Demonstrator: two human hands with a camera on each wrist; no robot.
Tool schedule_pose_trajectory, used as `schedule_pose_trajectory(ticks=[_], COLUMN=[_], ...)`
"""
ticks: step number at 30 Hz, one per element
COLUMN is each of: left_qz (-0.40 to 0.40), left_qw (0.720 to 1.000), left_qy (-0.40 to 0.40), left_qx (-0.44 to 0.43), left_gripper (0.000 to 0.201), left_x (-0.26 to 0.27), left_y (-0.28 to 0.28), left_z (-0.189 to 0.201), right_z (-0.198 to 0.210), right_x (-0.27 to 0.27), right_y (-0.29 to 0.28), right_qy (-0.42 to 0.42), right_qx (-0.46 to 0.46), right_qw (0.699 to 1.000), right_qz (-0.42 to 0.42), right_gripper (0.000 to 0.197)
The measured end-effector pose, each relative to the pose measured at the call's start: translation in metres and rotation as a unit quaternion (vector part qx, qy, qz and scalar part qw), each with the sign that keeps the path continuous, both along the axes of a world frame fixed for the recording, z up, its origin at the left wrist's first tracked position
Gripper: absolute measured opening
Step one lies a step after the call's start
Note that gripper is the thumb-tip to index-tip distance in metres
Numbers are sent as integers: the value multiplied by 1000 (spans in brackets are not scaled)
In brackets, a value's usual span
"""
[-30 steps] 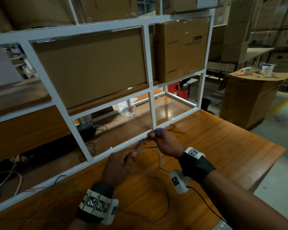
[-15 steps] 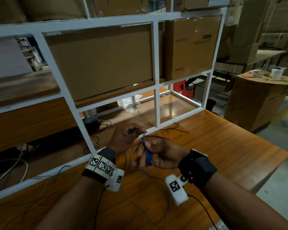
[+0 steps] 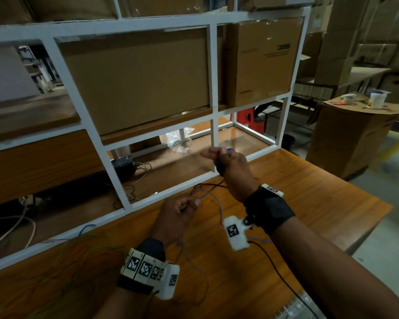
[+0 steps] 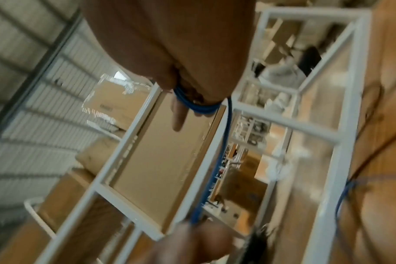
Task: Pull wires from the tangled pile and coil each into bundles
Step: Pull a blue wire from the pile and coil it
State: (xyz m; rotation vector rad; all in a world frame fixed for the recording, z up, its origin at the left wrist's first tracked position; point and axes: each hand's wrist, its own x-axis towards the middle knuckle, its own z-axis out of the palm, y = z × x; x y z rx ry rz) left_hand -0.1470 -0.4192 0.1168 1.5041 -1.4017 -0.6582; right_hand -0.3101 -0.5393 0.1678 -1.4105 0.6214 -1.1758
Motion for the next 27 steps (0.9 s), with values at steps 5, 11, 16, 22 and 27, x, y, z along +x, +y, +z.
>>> schedule_pose_trajectory(ticks=[5, 11, 16, 22, 27], left_qz=[14, -39, -40, -19, 32], left_qw=[993, 979, 991, 995, 994], left_qy=[-114, -191, -89, 24, 81], left_qx=[11, -60, -95, -90, -71], left_gripper=[8, 4, 15, 15, 12], left_x=[34, 38, 32, 6, 9], left_y=[10, -1, -21, -34, -32], left_z=[17, 50, 57, 42, 23], right_z=[-20, -17, -13, -4, 3], right_x=[-19, -21, -24, -24, -27], right_y=[11, 29, 35, 38, 31], right_qy=[286, 449, 276, 39, -98], right_qx=[-79, -104, 37, 192, 223], right_qw=[950, 838, 847, 796, 865], right_qz=[92, 291, 452, 572, 439], right_gripper=[37, 44, 41, 33, 19])
